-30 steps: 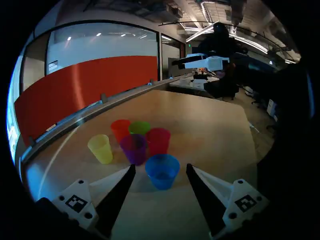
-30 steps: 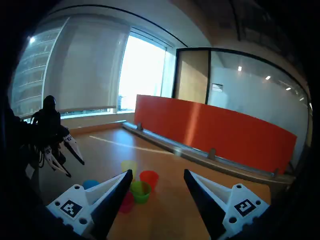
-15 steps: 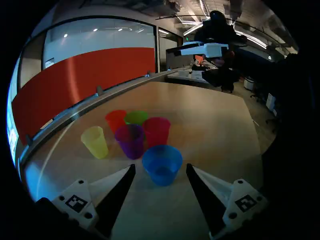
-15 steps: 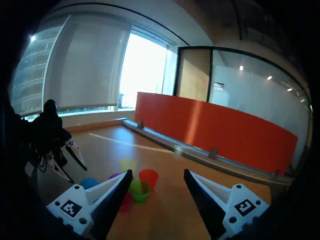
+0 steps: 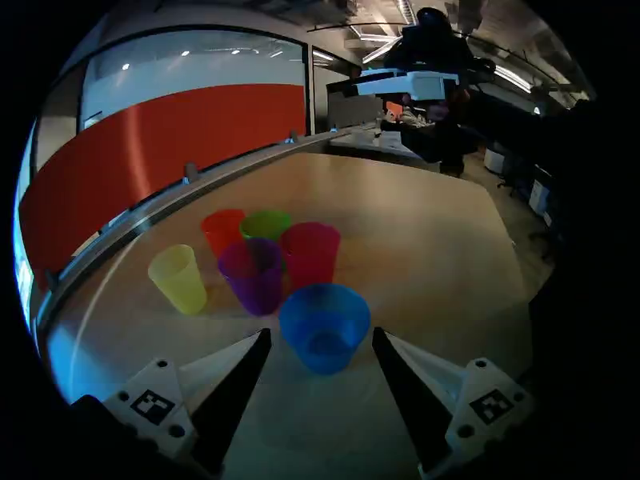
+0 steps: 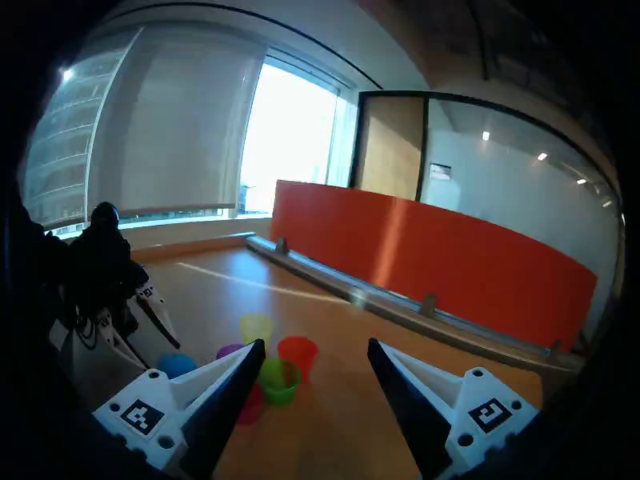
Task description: Pour water
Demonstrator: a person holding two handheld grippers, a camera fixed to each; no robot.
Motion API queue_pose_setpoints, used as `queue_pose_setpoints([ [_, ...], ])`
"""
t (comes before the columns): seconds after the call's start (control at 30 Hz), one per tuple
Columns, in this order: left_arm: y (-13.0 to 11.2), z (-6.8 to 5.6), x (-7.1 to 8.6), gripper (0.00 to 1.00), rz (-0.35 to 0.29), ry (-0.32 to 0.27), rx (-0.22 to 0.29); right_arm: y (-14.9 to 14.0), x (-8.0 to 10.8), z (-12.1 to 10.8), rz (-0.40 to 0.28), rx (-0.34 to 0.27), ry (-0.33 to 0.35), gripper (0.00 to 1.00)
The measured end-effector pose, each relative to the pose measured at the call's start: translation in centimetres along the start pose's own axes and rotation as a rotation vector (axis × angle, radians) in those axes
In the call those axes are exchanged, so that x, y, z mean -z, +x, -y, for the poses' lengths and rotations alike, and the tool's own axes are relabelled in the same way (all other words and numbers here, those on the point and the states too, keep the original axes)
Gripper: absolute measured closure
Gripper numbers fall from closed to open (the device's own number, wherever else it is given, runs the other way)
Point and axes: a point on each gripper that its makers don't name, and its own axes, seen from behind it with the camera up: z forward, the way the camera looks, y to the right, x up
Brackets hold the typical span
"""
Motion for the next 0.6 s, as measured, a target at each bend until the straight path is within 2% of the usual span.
queue_pose_setpoints([
  [0.6,-0.2,-0.4,-2.6,0.06,0.013,-0.023,-0.029,-0.7,-0.1,-0.3,0.016,-0.004,-0.007,0.00],
])
